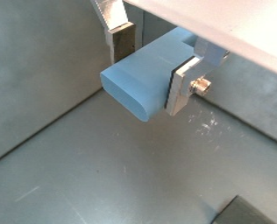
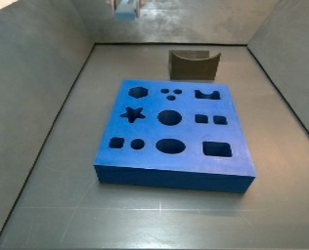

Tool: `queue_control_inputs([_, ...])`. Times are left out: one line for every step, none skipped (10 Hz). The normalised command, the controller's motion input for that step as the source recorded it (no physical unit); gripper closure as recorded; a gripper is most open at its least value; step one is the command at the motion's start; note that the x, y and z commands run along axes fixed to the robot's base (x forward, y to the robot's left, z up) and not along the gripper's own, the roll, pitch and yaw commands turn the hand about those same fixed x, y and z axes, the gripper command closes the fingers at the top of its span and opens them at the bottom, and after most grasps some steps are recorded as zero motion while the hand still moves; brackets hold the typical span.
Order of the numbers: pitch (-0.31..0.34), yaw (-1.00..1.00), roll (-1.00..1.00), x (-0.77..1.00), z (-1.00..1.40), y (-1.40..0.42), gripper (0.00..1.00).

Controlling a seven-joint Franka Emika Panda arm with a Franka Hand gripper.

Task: Pick up the square-circle object. Move up. Rotate the square-circle object. Place the square-circle object on the fixture. Regrasp the square-circle object. Move to above the board. Insert the square-circle object.
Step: Place the square-circle object on the fixture.

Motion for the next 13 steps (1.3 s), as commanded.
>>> queue_control_inputs([0.056,0.00,-0.01,0.00,0.58,0.00,1.00])
queue_control_inputs([0.072,0.01,-0.02,0.01,0.32,0.00,1.00])
queue_control_inputs([0.079,0.01,-0.02,0.01,0.22,0.01,1.00])
queue_control_inputs([-0.280,0.35,0.22,1.00,-0.20,-0.22,1.00])
queue_control_inputs([-0.275,0.34,0.21,1.00,-0.21,-0.22,1.00])
queue_control_inputs([-0.198,0.23,0.19,1.00,-0.20,-0.20,1.00])
queue_control_inputs([-0.112,0.16,0.16,1.00,-0.18,-0.18,1.00])
queue_control_inputs([-0.030,0.09,0.15,1.00,-0.17,-0.17,1.00])
queue_control_inputs([-0.005,0.07,0.14,1.00,-0.17,-0.16,1.00])
queue_control_inputs([0.021,0.05,0.15,1.00,-0.15,-0.14,1.00])
queue_control_inputs([0.033,0.05,0.15,1.00,-0.14,-0.13,1.00])
queue_control_inputs([0.042,0.05,0.16,1.00,-0.13,-0.12,1.00])
queue_control_inputs([0.045,0.05,0.17,1.00,-0.13,-0.11,1.00])
